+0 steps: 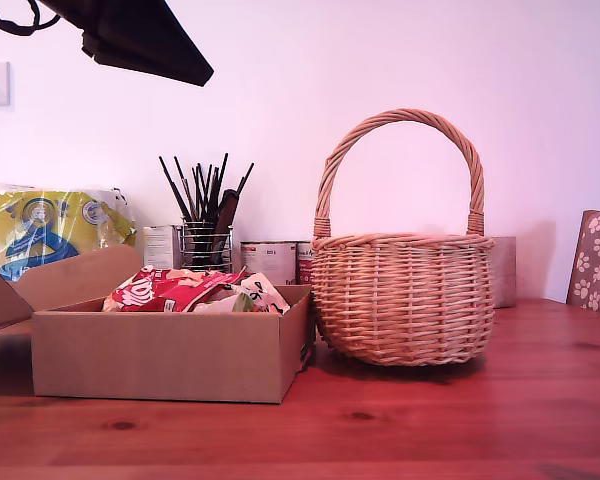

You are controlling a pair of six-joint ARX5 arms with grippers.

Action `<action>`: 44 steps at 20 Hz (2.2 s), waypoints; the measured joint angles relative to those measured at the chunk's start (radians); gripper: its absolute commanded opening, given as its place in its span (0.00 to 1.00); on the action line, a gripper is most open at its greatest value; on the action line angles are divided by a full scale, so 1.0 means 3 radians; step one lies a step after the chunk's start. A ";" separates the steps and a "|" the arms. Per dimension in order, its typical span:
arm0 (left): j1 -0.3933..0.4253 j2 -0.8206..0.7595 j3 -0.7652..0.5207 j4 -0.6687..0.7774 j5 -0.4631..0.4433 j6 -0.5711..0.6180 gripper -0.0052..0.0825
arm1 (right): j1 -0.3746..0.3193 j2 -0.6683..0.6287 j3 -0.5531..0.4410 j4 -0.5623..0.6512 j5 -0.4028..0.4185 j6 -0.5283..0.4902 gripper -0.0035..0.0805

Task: Move the bags of Easter eggs from the cardboard box on the left into the woven basket on the right side.

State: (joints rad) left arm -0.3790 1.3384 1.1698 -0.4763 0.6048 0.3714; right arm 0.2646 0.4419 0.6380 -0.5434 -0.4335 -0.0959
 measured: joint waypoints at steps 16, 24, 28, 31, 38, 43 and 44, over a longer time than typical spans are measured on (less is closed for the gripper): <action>0.0001 0.0000 0.0000 -0.0003 -0.0019 -0.0020 0.13 | -0.0010 0.1211 0.0352 -0.0320 0.0109 0.0005 0.24; 0.0005 0.0000 0.0000 -0.0004 -0.0025 -0.0075 0.13 | 0.0327 0.2519 0.1671 -0.0956 0.0348 -0.1422 0.78; 0.0004 -0.0001 0.0000 -0.0004 -0.0025 -0.0085 0.13 | 0.0415 0.3150 0.2176 -0.1020 0.0506 -0.1985 0.83; 0.0005 -0.0001 0.0000 -0.0004 -0.0027 -0.0086 0.13 | 0.0455 0.3567 0.2464 -0.1150 0.0614 -0.2248 0.83; 0.0005 -0.0001 0.0000 -0.0003 -0.0027 -0.0086 0.13 | 0.0458 0.4217 0.2633 -0.1189 0.0706 -0.2565 0.83; 0.0005 -0.0001 0.0000 -0.0004 -0.0027 -0.0086 0.13 | 0.0460 0.4431 0.2633 -0.1260 0.0707 -0.2642 0.83; 0.0006 -0.0001 0.0000 -0.0004 -0.0027 -0.0088 0.13 | 0.0474 0.4431 0.2633 -0.1293 0.0708 -0.2642 0.83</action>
State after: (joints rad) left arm -0.3771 1.3380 1.1698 -0.4774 0.5968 0.3450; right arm 0.4068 1.7714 1.4281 -0.9314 -0.2211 -0.8886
